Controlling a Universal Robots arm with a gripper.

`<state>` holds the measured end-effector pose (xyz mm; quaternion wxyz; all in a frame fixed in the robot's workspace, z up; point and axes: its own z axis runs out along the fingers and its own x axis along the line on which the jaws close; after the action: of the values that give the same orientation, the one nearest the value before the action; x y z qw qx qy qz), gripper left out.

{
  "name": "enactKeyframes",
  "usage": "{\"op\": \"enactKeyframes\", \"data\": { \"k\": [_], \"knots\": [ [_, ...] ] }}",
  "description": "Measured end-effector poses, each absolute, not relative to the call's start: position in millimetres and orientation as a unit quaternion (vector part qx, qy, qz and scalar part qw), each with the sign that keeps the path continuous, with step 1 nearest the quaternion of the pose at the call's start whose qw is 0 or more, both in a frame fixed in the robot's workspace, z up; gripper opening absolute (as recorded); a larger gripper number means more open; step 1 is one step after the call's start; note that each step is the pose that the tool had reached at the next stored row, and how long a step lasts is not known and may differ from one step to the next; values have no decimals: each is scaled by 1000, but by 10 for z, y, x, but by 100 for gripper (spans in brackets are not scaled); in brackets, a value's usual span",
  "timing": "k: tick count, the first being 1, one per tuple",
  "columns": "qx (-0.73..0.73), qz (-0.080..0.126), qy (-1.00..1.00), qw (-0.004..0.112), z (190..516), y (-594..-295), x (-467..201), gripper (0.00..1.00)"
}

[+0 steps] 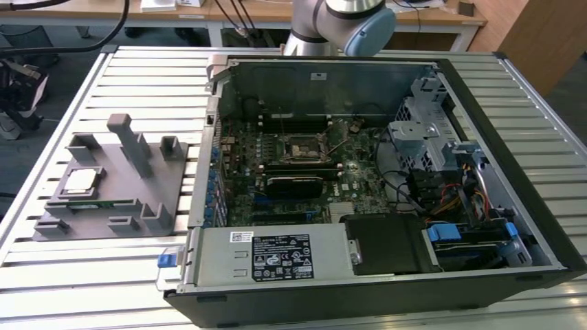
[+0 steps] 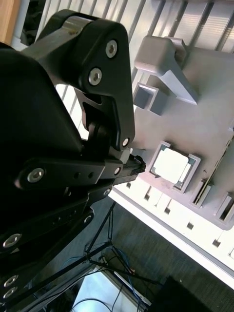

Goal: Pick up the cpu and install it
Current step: 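Pick up the cpu and move it towards the insertion slot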

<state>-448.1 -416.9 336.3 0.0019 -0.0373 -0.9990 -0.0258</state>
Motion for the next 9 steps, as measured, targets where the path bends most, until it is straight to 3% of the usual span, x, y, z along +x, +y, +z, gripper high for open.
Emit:
{"op": "enactKeyframes", "data": {
  "k": [5, 7, 9],
  "knots": [
    [-37, -26, -999, 2, 3330, -4179, -4483, 11],
    [-36, -25, -999, 2, 3305, -4180, -4483, 16],
    [-28, -25, -999, 2, 3271, -4180, -4483, 29]
  ]
}}
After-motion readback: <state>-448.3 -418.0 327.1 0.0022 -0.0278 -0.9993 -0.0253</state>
